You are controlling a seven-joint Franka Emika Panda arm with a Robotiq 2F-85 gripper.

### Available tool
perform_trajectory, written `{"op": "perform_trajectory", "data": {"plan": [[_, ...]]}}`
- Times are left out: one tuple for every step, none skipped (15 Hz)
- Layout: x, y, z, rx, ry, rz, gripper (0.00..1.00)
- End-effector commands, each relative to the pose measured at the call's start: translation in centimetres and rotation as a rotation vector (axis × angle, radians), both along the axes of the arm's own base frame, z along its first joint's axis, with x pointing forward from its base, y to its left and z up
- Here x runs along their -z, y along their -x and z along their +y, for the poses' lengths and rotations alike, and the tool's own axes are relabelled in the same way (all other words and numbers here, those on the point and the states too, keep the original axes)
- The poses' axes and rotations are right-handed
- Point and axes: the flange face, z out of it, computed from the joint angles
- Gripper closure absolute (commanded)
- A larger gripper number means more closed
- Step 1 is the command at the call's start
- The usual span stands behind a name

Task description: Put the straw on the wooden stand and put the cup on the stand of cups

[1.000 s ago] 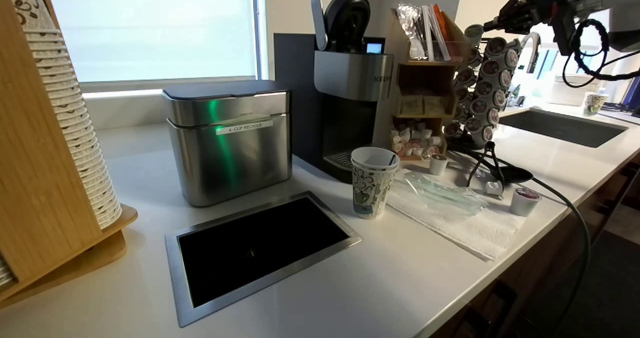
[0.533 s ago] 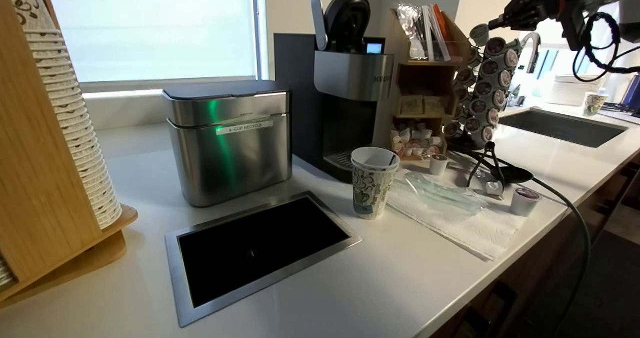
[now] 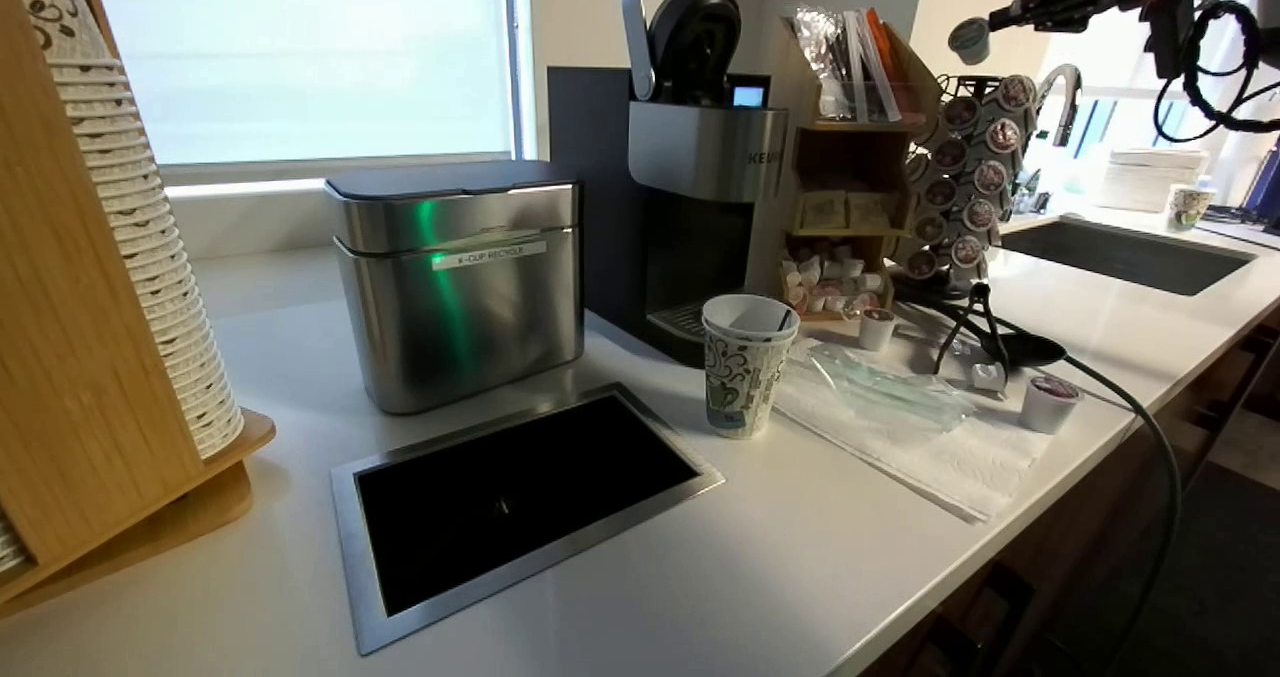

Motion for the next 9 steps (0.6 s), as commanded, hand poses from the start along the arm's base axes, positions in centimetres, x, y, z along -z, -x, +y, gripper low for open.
{"op": "perform_trajectory", "data": {"plan": [[-0.5, -0.8, 1.4, -0.071, 0.011, -0.071, 1.0], [-0.3, -1.4, 1.8, -0.083, 0.004, -0.074, 1.0], [0.2, -1.6, 2.1, -0.106, -0.017, -0.074, 1.0], [0.4, -2.1, 2.5, -0.127, -0.033, -0.075, 1.0], [0.9, -2.6, 3.0, -0.141, -0.048, -0.072, 1.0], [1.0, -2.7, 3.0, -0.142, -0.049, -0.065, 1.0], [1.3, -2.9, 2.9, -0.123, -0.042, -0.056, 1.0], [1.3, -2.8, 2.7, -0.091, -0.025, -0.048, 1.0], [1.5, -2.6, 2.6, -0.077, -0.024, -0.038, 1.0]]}}
